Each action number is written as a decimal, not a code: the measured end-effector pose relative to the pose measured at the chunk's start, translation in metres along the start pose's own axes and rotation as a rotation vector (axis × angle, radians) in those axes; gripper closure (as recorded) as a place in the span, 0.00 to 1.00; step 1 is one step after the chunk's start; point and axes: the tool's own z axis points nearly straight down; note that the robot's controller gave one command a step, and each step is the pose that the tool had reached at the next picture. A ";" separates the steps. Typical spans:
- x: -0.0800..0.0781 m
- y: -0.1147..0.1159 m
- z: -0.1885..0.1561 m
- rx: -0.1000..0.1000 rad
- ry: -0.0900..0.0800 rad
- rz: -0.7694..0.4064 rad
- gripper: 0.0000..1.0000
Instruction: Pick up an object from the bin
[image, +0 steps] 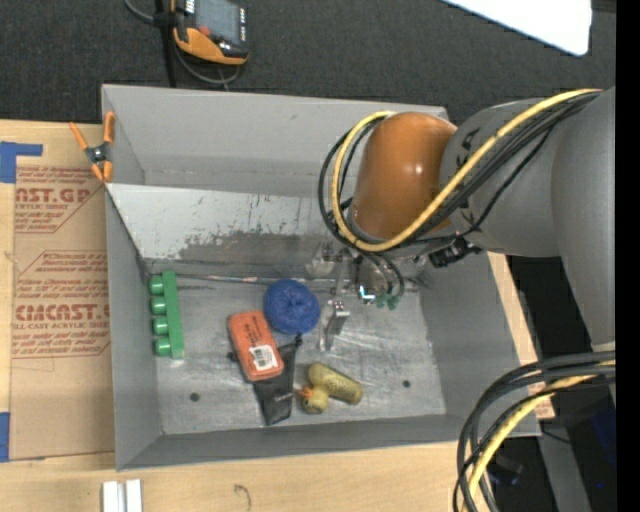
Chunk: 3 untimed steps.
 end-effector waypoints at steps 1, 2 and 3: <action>-0.002 0.000 -0.004 0.000 -0.007 0.001 0.00; -0.001 0.008 -0.002 0.002 -0.008 -0.094 0.00; 0.028 -0.016 -0.005 -0.001 -0.008 -0.140 0.00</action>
Offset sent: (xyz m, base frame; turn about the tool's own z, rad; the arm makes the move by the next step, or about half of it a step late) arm -0.0022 0.0218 -0.0027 -0.2159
